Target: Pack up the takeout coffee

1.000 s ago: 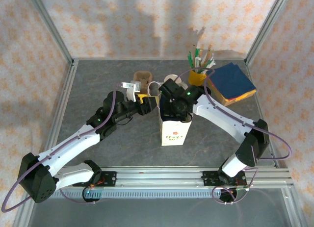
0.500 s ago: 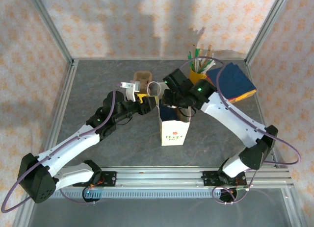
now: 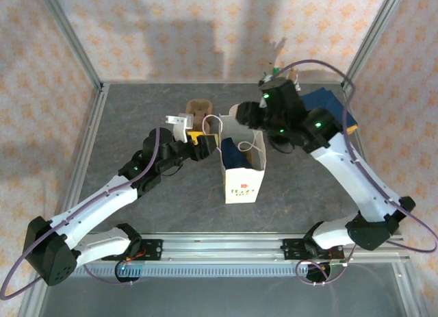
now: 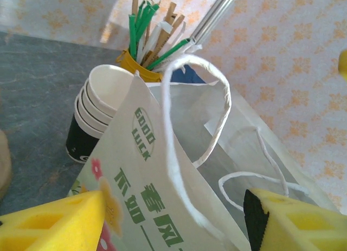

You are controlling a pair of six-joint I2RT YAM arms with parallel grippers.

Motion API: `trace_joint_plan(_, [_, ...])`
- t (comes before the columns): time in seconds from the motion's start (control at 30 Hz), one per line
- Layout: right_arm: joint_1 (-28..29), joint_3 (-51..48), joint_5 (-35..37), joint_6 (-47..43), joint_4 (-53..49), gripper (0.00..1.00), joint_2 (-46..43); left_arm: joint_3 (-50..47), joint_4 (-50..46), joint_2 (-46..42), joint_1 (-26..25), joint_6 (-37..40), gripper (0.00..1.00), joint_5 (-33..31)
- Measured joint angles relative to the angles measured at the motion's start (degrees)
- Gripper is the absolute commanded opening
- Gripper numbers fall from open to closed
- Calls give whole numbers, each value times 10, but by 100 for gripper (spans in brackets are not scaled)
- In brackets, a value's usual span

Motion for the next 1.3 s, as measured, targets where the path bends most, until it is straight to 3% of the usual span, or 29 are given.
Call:
trace_joint_plan(0.23, [-183, -49, -3, -59, 80, 60, -49, 0, -26, -49, 0, 0, 73, -77])
trace_joint_plan(0.47, [-336, -80, -7, -81, 124, 62, 16, -7, -54, -116, 0, -2, 74, -160])
trace_joint_plan(0.93, [-454, -65, 12, -105, 162, 66, 204, -13, -100, -156, 0, 20, 76, -225])
trace_joint_plan(1.13, [-466, 26, 14, -119, 148, 68, 337, -16, -101, -167, 0, 31, 78, -233])
trace_joint_plan(1.3, [-465, 50, 12, -122, 132, 73, 391, -16, -101, -168, 0, 33, 79, -233])
